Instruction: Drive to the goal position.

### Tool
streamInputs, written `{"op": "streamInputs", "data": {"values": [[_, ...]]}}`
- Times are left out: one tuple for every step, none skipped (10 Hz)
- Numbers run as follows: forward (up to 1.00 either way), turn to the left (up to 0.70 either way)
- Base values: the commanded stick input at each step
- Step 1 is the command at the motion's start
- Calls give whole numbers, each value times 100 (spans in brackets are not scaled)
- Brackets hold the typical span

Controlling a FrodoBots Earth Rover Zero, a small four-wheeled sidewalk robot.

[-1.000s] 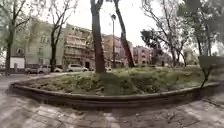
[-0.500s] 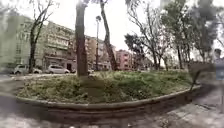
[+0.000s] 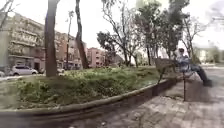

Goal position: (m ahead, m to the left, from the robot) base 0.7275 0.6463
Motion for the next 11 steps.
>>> {"op": "streamInputs", "data": {"values": [[0, -45], [0, -45], [0, -45], [0, -45], [0, -45], [0, -45], [0, -45], [0, -29], [0, -8], [0, 0], [0, 0]]}}
